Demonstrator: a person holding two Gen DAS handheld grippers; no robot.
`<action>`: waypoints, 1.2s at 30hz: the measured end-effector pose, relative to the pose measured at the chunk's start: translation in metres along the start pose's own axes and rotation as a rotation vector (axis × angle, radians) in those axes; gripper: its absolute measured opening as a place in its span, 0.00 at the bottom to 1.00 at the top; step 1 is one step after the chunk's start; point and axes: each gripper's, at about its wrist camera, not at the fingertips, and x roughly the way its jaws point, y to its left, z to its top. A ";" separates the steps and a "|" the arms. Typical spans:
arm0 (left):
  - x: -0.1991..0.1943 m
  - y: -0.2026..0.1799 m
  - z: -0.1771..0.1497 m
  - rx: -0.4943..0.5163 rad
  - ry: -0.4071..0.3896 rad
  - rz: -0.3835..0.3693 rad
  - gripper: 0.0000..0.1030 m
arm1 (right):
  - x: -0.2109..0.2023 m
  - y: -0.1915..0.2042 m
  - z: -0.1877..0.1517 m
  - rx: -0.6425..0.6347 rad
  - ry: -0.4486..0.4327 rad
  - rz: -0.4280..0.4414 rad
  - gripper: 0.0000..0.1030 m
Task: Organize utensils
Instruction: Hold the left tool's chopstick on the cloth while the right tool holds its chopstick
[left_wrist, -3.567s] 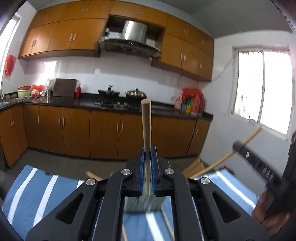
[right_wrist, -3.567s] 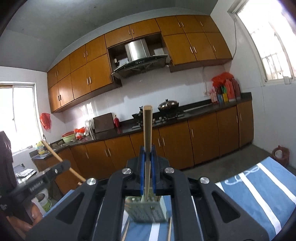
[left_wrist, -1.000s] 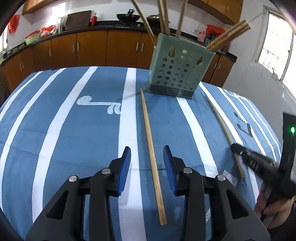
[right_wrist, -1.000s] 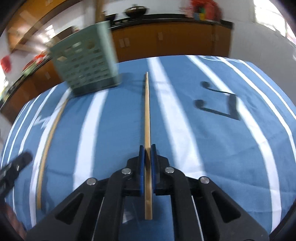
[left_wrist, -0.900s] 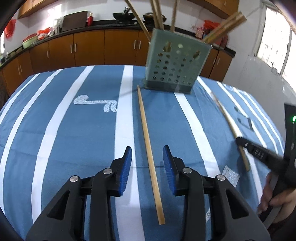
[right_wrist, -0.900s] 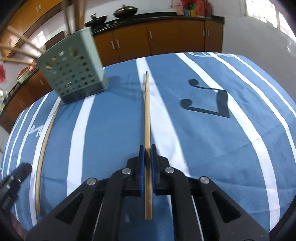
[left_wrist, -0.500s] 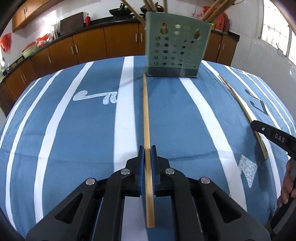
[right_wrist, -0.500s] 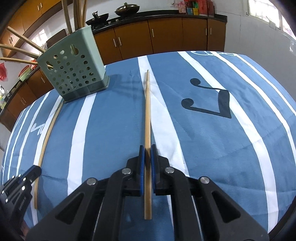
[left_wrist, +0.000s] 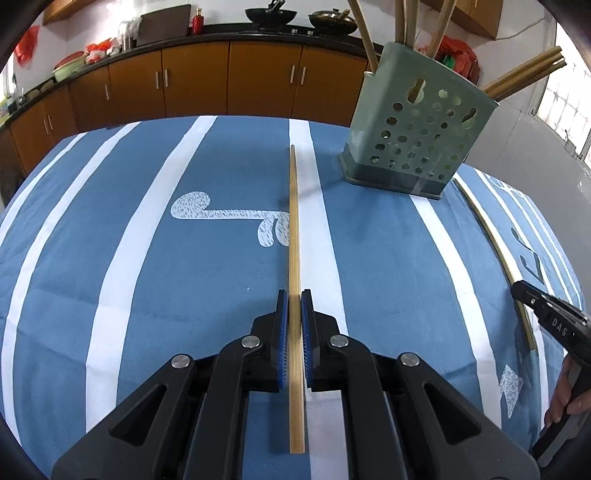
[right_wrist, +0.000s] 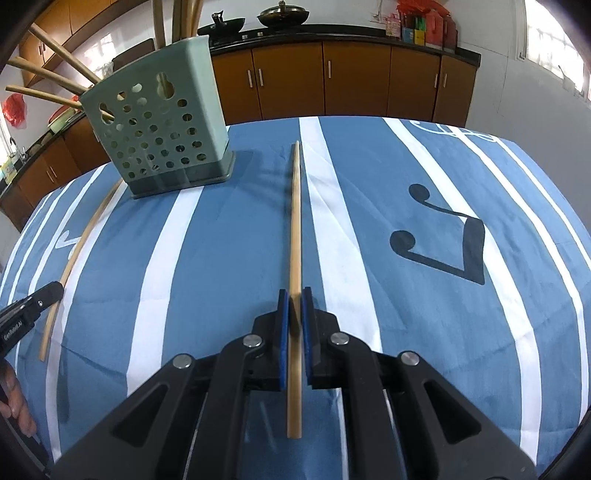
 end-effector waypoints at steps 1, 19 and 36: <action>0.000 -0.001 0.000 0.003 -0.002 0.002 0.07 | 0.000 0.000 0.000 0.001 -0.003 0.001 0.08; 0.000 0.002 0.000 -0.013 -0.001 -0.012 0.08 | 0.001 0.000 -0.002 0.005 -0.020 0.005 0.09; 0.000 0.002 0.000 -0.016 -0.001 -0.015 0.08 | 0.002 0.001 -0.002 0.005 -0.020 0.005 0.09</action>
